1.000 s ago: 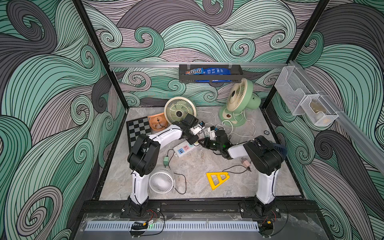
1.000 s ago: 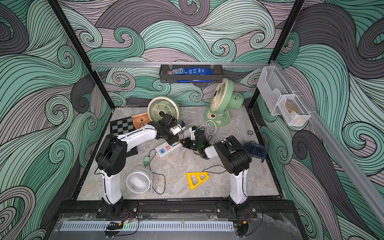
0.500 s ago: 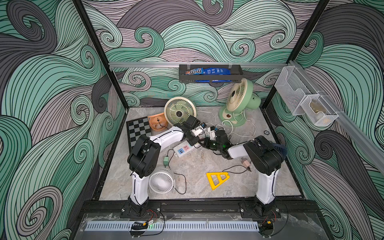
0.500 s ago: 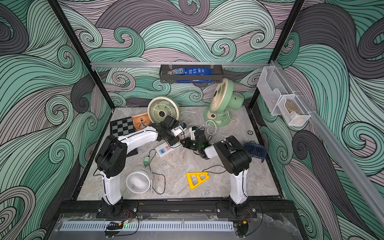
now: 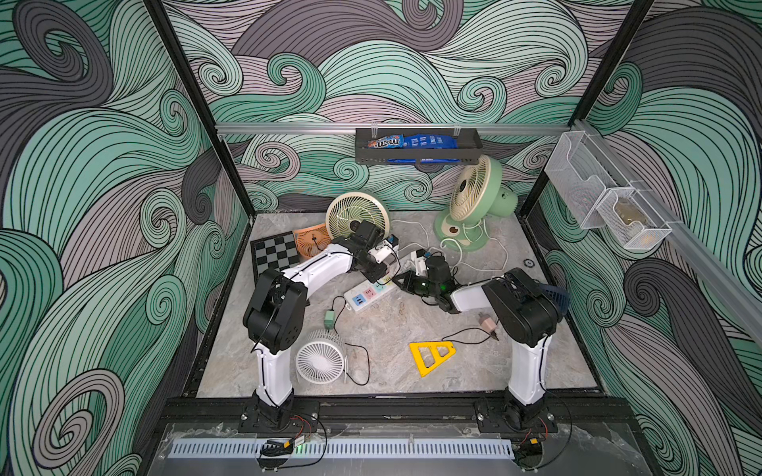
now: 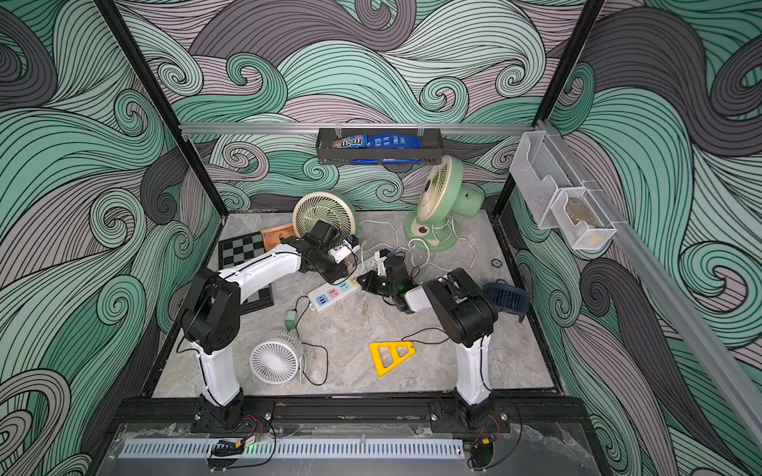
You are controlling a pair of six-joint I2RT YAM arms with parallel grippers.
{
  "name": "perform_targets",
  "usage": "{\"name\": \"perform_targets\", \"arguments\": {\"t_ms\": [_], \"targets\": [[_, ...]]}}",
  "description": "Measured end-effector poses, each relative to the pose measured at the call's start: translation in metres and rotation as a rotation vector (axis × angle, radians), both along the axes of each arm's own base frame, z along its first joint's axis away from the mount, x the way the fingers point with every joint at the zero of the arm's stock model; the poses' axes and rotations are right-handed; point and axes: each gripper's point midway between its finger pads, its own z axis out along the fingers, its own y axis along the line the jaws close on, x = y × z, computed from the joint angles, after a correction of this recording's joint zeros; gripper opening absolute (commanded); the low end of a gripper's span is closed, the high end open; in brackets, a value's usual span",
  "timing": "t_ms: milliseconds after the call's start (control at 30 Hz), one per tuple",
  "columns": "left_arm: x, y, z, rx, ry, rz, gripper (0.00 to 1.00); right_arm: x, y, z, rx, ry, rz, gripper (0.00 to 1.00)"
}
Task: Unplug the desk fan from the power strip
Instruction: Remove the plug from the socket, then place the plug at the center of the board.
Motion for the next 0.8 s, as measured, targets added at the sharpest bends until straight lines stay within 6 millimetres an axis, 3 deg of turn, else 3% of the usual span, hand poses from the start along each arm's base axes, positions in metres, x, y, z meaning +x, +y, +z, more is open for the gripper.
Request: {"name": "perform_targets", "arguments": {"t_ms": [267,600,800], "targets": [[0.025,0.053,0.021,-0.045,-0.015,0.138,0.00,0.000,0.000,0.000,-0.004,0.005,0.001,0.00],[0.050,0.132,0.020,-0.051,-0.001,0.319,0.00,-0.003,-0.006,0.004,-0.027,0.024,0.000,0.06],[0.058,0.168,0.006,-0.045,0.031,0.397,0.00,0.002,-0.017,0.037,-0.002,-0.030,-0.018,0.09]]}}
